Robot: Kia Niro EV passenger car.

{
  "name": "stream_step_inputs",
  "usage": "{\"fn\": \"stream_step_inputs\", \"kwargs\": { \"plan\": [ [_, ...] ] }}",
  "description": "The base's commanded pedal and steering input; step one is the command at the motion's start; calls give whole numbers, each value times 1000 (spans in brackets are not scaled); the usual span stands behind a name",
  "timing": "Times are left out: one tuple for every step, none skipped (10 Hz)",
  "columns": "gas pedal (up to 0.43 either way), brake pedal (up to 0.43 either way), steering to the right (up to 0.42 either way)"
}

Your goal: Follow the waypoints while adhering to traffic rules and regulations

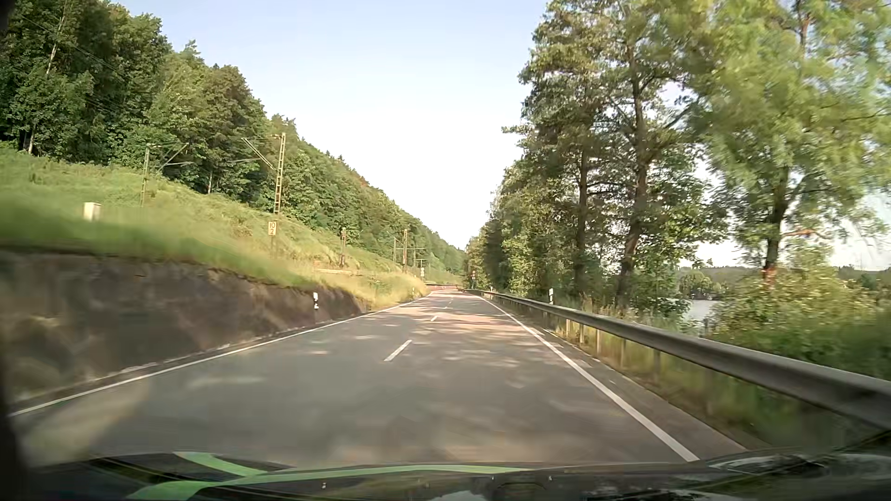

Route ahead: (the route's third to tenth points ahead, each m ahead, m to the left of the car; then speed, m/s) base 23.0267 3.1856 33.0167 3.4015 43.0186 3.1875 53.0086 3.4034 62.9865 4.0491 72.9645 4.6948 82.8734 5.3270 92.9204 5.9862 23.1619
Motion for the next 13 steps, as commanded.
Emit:
{"fn": "stream_step_inputs", "kwargs": {
  "plan": [
    [197, 0, -10],
    [197, 0, -9],
    [197, 0, -9],
    [197, 0, -8],
    [177, 0, -7],
    [169, 0, -5],
    [169, 0, -4],
    [169, 0, -4],
    [177, 0, -4],
    [177, 0, -4],
    [197, 0, -4],
    [209, 0, -4],
    [209, 0, -4]
  ]
}}
